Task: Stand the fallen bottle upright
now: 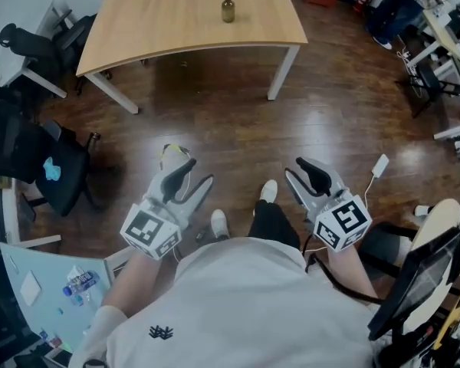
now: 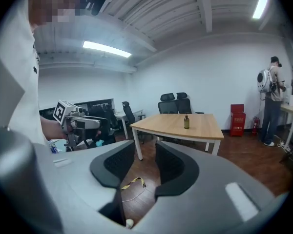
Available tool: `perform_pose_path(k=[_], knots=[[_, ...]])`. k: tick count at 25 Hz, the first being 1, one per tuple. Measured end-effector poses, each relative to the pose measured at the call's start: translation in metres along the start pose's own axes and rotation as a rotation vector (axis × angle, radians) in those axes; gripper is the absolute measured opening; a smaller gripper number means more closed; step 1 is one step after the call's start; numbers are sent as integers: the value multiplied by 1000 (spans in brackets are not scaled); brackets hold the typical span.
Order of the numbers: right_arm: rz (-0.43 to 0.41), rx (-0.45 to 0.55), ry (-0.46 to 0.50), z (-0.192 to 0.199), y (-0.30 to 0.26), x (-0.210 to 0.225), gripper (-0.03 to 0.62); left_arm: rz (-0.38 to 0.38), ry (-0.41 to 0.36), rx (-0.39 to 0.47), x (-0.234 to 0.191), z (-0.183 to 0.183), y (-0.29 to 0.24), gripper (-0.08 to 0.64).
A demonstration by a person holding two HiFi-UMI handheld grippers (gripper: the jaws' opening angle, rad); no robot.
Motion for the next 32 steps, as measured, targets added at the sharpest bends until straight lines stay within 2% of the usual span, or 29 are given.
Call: perform_pose_path(k=[3, 7, 11, 15, 21, 26, 32], knots=[[9, -4, 0, 11, 24, -26, 147, 30, -12, 3, 27, 3, 24, 186], [2, 56, 42, 4, 46, -47, 150, 34, -32, 29, 55, 3, 46, 184], [7, 87, 86, 14, 78, -73, 150, 33, -71, 53, 94, 13, 62, 184], [9, 106, 97, 22, 118, -87, 150, 51, -31, 60, 142, 18, 68, 183], [-4, 98, 110, 40, 163, -99, 149, 78, -39, 34, 202, 31, 75, 183], [6, 100, 122, 45, 179, -104, 145, 86, -58, 14, 222, 39, 78, 183], [-3, 95, 133, 44, 178, -104, 140, 68, -59, 19, 221, 38, 78, 183]])
Point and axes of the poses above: the fingertips, and each gripper's own axes: y backward along the fingers, x to its right, z out of its underside, the point moved 1 cm from there along y, backward along the fingers, and after that the axes turned 5 degrees about -z, right-handed, at the moved point
